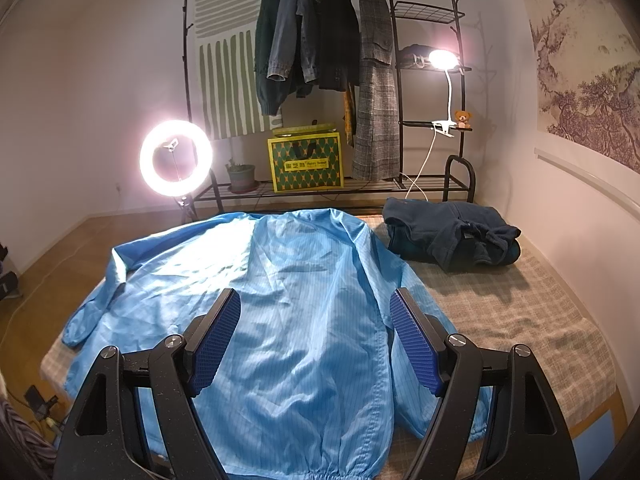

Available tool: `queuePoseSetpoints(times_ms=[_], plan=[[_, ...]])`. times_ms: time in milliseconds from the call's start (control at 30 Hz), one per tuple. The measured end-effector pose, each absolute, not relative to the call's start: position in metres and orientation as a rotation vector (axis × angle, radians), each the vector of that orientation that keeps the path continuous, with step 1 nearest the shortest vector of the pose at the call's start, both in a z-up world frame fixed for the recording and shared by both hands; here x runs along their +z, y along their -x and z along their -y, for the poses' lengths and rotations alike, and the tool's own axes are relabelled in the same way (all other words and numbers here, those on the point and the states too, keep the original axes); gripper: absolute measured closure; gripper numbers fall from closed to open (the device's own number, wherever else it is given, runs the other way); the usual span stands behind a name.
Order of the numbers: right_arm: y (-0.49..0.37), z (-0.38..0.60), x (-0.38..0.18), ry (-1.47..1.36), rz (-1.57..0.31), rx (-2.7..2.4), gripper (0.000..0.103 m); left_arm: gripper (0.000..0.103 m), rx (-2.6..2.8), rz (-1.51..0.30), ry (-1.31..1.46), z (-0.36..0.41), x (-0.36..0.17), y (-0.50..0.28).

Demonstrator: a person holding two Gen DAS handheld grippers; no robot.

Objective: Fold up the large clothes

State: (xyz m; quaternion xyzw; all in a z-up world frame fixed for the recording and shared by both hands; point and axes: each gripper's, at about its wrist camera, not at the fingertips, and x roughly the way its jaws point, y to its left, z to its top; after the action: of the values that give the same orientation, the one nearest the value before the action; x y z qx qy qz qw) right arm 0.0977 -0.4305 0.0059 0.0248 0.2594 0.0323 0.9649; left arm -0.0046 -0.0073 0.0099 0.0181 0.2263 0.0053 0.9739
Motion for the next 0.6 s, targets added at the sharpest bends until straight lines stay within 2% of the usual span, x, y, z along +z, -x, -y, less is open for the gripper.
queuePoseSetpoints(times_ms=[600], plan=[[-0.0982,0.4281,0.0057,-0.053,-0.524,0.069,0.026,0.004,0.011,-0.457,-0.036,0.0082,0.0102,0.0054]])
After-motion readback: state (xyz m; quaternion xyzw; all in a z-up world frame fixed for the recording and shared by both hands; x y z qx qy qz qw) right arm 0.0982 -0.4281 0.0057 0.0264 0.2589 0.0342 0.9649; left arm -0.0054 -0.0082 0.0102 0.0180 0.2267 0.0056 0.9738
